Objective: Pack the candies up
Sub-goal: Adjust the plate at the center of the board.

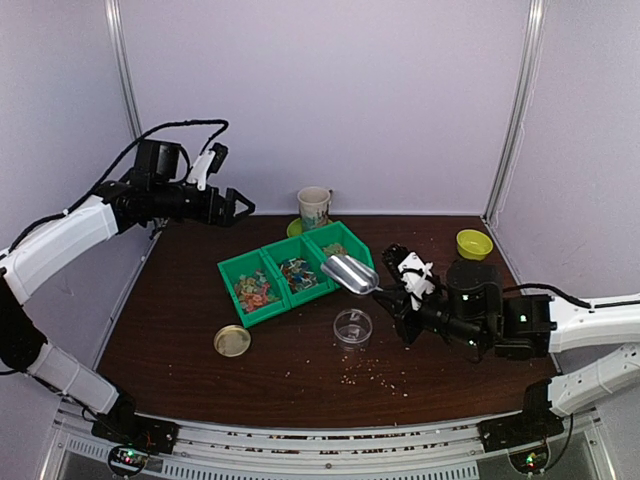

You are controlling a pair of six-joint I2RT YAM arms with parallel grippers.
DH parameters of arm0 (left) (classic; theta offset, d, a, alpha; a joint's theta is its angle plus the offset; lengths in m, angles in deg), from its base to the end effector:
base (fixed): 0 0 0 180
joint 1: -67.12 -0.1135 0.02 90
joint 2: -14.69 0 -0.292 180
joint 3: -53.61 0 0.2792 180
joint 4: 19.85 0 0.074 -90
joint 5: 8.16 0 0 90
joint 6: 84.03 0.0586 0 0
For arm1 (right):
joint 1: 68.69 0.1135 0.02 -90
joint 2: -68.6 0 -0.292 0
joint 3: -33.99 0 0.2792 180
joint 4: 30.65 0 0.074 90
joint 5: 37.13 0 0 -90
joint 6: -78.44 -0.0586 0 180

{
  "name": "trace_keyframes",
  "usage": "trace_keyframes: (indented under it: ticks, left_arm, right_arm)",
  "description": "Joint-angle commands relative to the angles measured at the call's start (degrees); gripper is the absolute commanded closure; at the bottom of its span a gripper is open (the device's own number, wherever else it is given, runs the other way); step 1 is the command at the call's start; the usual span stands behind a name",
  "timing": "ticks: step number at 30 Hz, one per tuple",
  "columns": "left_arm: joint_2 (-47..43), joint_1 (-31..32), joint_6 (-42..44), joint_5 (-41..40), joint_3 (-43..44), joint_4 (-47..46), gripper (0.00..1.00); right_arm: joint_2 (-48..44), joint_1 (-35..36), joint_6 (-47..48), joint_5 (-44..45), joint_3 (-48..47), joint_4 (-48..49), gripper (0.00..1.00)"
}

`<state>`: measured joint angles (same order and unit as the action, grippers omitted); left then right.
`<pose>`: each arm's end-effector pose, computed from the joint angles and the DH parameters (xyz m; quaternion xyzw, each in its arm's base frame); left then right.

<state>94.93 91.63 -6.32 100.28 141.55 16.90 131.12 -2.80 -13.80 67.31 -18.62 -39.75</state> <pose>0.3203 -0.1664 0.3758 0.1713 0.8372 -0.2890 0.4314 0.1293 0.2532 0.2819 -0.3639 0.7248 0.2379 0.5345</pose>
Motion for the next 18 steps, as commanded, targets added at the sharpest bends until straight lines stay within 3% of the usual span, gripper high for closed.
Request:
trace_keyframes:
  ticks: [1,18]
  left_arm:
    - [3.57,-1.1,0.47,-3.01,5.84,-0.52,0.02]
    - [8.9,-4.33,0.11,-8.16,14.02,2.06,0.02]
  right_arm:
    - [-2.64,-0.97,-1.19,1.52,-1.62,-2.45,1.0]
    - [-4.43,-2.69,-0.79,-0.54,-1.34,-4.17,1.0]
